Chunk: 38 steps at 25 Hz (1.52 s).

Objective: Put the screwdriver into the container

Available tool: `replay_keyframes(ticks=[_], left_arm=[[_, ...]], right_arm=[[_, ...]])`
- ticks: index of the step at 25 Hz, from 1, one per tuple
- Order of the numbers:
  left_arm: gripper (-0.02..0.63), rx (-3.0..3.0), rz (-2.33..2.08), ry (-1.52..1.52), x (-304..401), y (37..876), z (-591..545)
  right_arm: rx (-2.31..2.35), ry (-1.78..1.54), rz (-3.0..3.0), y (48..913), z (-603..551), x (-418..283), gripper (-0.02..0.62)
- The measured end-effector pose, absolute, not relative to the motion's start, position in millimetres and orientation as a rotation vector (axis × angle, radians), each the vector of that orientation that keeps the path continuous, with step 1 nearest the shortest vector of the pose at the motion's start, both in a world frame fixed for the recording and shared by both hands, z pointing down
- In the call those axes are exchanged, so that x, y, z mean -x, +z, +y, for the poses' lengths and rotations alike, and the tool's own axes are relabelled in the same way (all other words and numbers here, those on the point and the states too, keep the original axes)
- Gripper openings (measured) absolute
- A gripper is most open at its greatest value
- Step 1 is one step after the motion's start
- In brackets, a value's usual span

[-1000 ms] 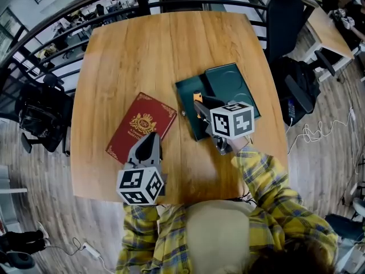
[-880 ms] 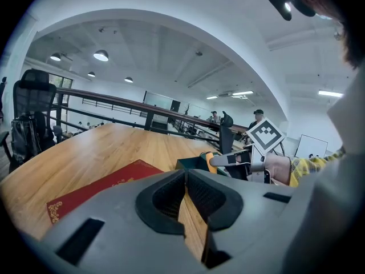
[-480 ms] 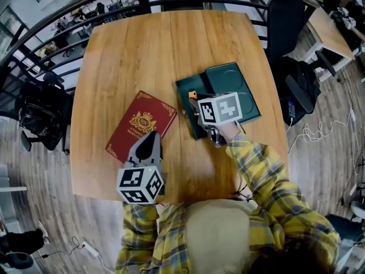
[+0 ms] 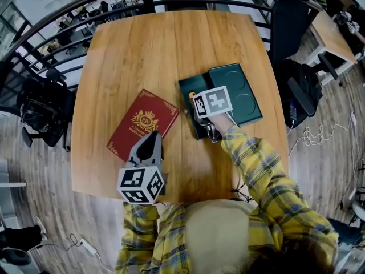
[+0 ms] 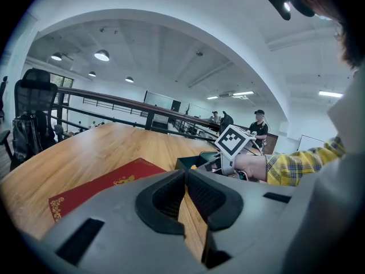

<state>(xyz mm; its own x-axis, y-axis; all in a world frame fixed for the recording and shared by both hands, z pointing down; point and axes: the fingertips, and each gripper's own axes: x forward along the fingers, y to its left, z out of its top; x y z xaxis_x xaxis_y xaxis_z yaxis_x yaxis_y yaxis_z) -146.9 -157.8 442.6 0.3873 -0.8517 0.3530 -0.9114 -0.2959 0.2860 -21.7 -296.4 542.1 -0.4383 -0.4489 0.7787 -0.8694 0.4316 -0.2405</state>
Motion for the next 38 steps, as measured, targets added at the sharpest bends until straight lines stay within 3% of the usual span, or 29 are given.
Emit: replay_keyframes(ticks=[38], left_arm=[[0.020,-2.192,-1.524,0.169,159.4,443.4,-159.2]], right_arm=[[-1.164,0.870,-2.045,543.7,-299.9,23.1,0.146]])
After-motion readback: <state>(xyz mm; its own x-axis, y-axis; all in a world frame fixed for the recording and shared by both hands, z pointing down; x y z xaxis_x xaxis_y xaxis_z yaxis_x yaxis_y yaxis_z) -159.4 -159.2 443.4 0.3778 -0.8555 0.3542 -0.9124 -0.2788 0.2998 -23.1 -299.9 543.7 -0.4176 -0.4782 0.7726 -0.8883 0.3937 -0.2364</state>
